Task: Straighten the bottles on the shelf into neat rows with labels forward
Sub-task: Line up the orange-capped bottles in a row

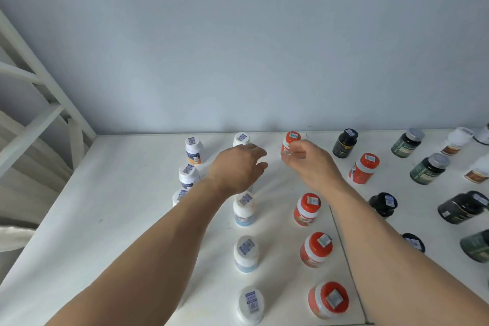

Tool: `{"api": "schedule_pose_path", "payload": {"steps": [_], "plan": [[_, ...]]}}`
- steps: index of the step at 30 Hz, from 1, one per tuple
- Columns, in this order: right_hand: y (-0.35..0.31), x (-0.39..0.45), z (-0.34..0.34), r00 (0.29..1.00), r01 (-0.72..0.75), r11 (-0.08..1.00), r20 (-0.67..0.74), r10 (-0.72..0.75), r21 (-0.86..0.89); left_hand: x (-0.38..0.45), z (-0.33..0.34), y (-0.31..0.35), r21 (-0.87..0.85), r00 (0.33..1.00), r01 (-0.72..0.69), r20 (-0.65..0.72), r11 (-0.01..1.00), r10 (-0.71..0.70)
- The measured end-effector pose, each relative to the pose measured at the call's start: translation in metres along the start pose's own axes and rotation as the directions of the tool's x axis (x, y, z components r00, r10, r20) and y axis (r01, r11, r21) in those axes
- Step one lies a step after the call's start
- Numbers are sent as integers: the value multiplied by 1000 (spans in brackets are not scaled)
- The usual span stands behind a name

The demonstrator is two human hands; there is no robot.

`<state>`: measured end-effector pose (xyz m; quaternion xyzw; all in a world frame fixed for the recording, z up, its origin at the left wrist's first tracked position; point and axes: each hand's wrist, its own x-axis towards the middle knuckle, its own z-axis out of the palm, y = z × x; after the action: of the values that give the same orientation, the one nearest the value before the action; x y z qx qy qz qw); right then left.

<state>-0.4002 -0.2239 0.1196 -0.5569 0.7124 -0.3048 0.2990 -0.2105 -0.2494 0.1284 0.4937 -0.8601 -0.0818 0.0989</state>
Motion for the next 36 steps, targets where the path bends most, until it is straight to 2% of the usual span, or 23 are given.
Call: {"api": "schedule_pose_path", "payload": {"steps": [3,12,23,25,29,36], "plan": [[14,30,-15,1000,-2,999,-21,1,-45,28,4,13,-8,999,44,13,999,-44],[38,94,-14,994,14,993,111,0,-121,74,26,31,-79,972,206,130,975,-195],[57,110,-7,985,-6,998,173,18,-70,102,48,33,-96,932,271,276,958,-236],[56,109,-11,984,-2,998,177,13,-59,104,50,32,-156,921,307,295,939,-253],[47,104,-21,983,12,999,184,-6,-33,106,54,27,-389,888,418,363,821,-281],[26,99,-35,989,30,999,143,-26,-29,112,56,21,-610,898,412,399,677,-187]]}}
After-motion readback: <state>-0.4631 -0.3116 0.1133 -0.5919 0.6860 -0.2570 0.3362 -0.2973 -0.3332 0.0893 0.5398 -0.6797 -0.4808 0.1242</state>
